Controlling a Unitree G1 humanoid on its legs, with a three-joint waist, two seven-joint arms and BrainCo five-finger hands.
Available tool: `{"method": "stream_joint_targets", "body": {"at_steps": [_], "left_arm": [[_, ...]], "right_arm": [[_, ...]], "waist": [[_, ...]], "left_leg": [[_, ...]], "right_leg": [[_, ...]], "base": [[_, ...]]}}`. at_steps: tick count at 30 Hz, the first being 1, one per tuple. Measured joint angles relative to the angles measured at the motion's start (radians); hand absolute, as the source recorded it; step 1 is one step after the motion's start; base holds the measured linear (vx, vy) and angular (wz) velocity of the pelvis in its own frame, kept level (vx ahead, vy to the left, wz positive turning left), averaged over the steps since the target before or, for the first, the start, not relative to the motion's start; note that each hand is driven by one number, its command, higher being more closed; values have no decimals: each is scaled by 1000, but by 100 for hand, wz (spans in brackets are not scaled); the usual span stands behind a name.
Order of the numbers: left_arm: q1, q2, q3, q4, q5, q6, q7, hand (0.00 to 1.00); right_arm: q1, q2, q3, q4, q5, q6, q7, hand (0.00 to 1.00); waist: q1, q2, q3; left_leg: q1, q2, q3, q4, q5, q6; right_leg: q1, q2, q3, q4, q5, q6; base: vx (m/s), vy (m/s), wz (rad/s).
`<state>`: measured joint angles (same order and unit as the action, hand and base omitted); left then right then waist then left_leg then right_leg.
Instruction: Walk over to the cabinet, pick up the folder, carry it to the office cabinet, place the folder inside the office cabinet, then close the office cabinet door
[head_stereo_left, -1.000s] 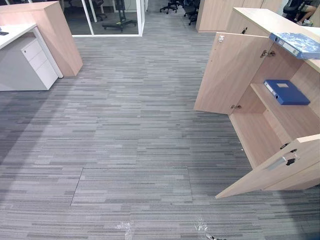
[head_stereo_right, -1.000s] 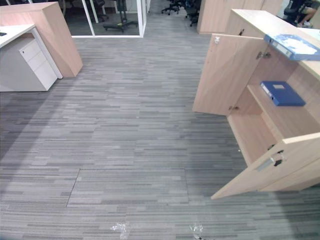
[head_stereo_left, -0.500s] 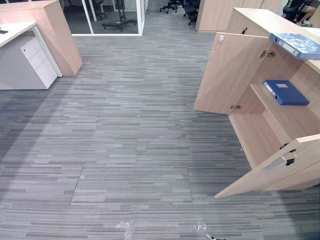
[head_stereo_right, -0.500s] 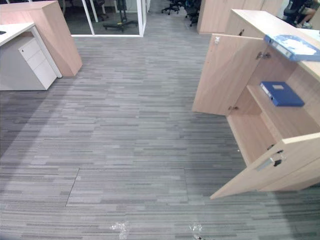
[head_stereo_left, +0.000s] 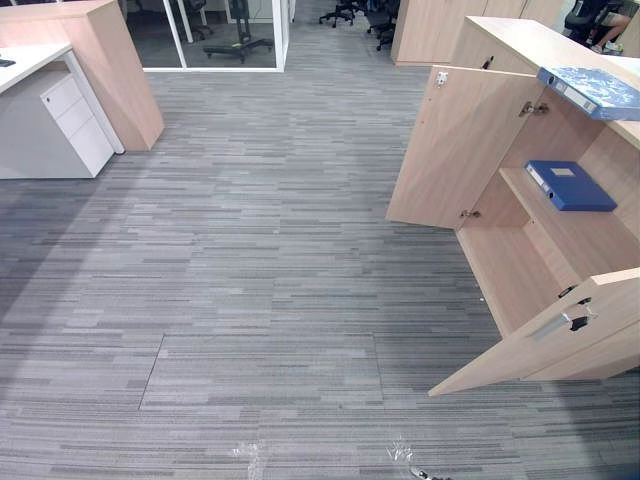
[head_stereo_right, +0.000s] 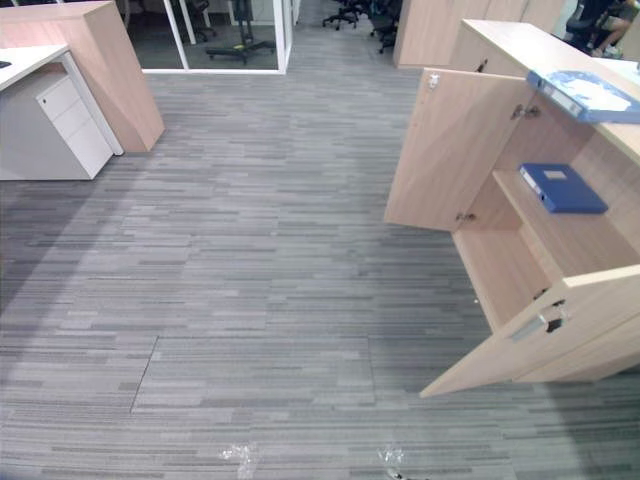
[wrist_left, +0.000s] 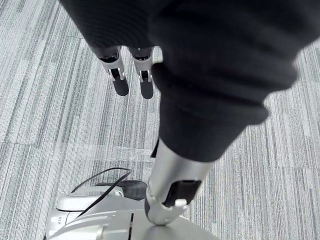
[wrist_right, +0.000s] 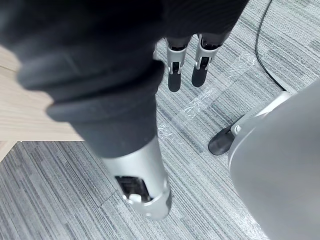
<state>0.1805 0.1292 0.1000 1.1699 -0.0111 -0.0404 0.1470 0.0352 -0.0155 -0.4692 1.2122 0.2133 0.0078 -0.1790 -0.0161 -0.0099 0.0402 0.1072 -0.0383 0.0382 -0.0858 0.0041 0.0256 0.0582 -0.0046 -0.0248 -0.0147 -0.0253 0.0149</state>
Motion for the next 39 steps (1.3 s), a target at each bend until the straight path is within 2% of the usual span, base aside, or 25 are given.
{"method": "stream_joint_targets", "body": {"at_steps": [16, 18, 19, 20, 21, 22, 23, 24, 25, 26, 28, 30, 32, 33, 34, 35, 37, 38, 39], "left_arm": [[0, 1, 0, 0, -28, 1, 2, 0], [-6, 5, 1, -1, -40, 0, 2, 0], [-13, 7, 2, -1, -43, 1, 2, 0], [-26, 11, 7, -4, -44, 0, 1, 0], [-32, 7, 37, -17, -44, 1, 0, 0], [-32, -2, 75, -31, -44, 0, -1, 0], [-32, -22, 149, -64, -47, 1, -1, 0], [-28, -43, 196, -100, -57, 1, -1, 0], [-22, -48, 211, -112, -62, 1, 0, 0], [-17, -53, 218, -126, -76, 0, 0, 0], [-14, -59, 218, -143, -83, -2, 3, 0], [-14, -60, 218, -146, -82, -4, 4, 0], [-12, -64, 216, -146, -77, -4, 7, 0], [-11, -65, 216, -144, -77, -5, 11, 0], [-5, -60, 211, -144, -77, -8, 11, 0], [-9, -57, 208, -143, -77, -10, 11, 0], [-16, -50, 184, -144, -77, -12, 10, 0], [-16, -47, 172, -142, -76, -12, 10, 0], [-15, -46, 167, -141, -76, -12, 10, 0]], "right_arm": [[0, 0, 1, 0, 3, -1, 0, 0], [-4, 0, 23, 0, 4, -6, 0, 0], [-8, 3, 26, -1, 4, -8, 0, 0], [-19, 6, 24, -1, 5, -9, 0, 0], [-24, 7, 17, -4, 7, -10, 0, 0], [-24, 9, 17, -10, 12, -10, 0, 0], [-20, 17, 20, -36, 26, -9, 0, 0], [-15, 18, 33, -61, 38, -8, -1, 0], [-10, 19, 41, -70, 41, -9, -1, 0], [-3, 22, 50, -81, 41, -9, -3, 0], [-1, 23, 63, -89, 41, -8, -6, 0], [3, 26, 69, -102, 41, -8, -7, 0], [14, 26, 68, -115, 40, -8, -9, 0], [19, 24, 69, -118, 40, -9, -11, 0], [29, 24, 67, -116, 40, -8, -12, 0], [26, 30, 62, -118, 39, -8, -12, 0], [27, 36, 38, -118, 32, -7, -10, 0], [26, 41, 18, -118, 21, -8, -9, 0], [29, 40, 17, -118, 20, -8, -9, 0]], "waist": [[-2, -2, 2], [-2, -9, 16], [-2, -13, 28], [-2, -13, 57], [0, -17, 88], [4, -18, 99], [6, -17, 125], [9, -19, 138], [12, -21, 140], [21, -22, 142], [32, -23, 140], [37, -24, 138], [36, -15, 126], [35, -8, 121], [38, -12, 108], [38, -16, 104], [38, -17, 76], [49, -18, 59], [53, -18, 48]], "left_leg": [[-10, 0, -18, 0, 1, 0], [-33, 0, -19, 31, -9, -8], [-54, -1, -19, 78, -32, -12], [-92, 1, -13, 187, -84, -29], [-139, 12, 7, 325, -138, -74], [-178, 20, 20, 418, -162, -91], [-266, 47, 59, 636, -178, -102], [-359, 86, 93, 839, -147, -94], [-395, 106, 112, 920, -159, -75], [-440, 145, 145, 986, -197, -55], [-469, 186, 171, 913, -218, -55], [-472, 187, 166, 730, -212, -64], [-466, 187, 153, 451, -154, -96], [-458, 188, 170, 426, -91, -107], [-452, 168, 204, 423, -22, -87], [-457, 150, 215, 441, -29, -76], [-436, 111, 240, 439, -66, -20], [-407, 92, 274, 433, -94, -2], [-384, 81, 291, 421, -104, 1]], "right_leg": [[0, 0, -20, -6, 0, 0], [-3, -3, -27, 1, -1, -1], [-6, -5, -27, 9, -4, -4], [-5, -8, -27, 35, -17, -10], [-5, -6, -26, 71, -45, -21], [-6, -4, -24, 89, -64, -29], [-6, 1, -24, 130, -92, -40], [1, 5, -22, 172, -117, -53], [4, 6, -22, 188, -128, -56], [14, 2, -21, 203, -146, -53], [27, -13, 3, 209, -163, -40], [30, -49, 24, 209, -182, -16], [35, -107, 47, 202, -216, 39], [37, -121, 51, 198, -226, 56], [54, -151, 58, 176, -235, 67], [66, -166, 68, 179, -231, 69], [56, -173, 81, 229, -196, 59], [43, -198, 87, 264, -179, 67], [35, -211, 94, 289, -172, 68]], "base": [[-1, 0, 3], [-17, -8, 12], [-16, -10, 3], [-46, -11, -1], [-65, -8, 0], [-110, -8, 4], [-115, -9, 1], [-86, -7, -2], [6, -4, -6], [48, 2, -4], [103, 69, -22], [228, 210, -30], [326, 319, -21], [450, 456, -17], [420, 399, -16], [489, 370, -18], [550, 304, -24], [451, 242, -43], [422, 257, -62]]}}
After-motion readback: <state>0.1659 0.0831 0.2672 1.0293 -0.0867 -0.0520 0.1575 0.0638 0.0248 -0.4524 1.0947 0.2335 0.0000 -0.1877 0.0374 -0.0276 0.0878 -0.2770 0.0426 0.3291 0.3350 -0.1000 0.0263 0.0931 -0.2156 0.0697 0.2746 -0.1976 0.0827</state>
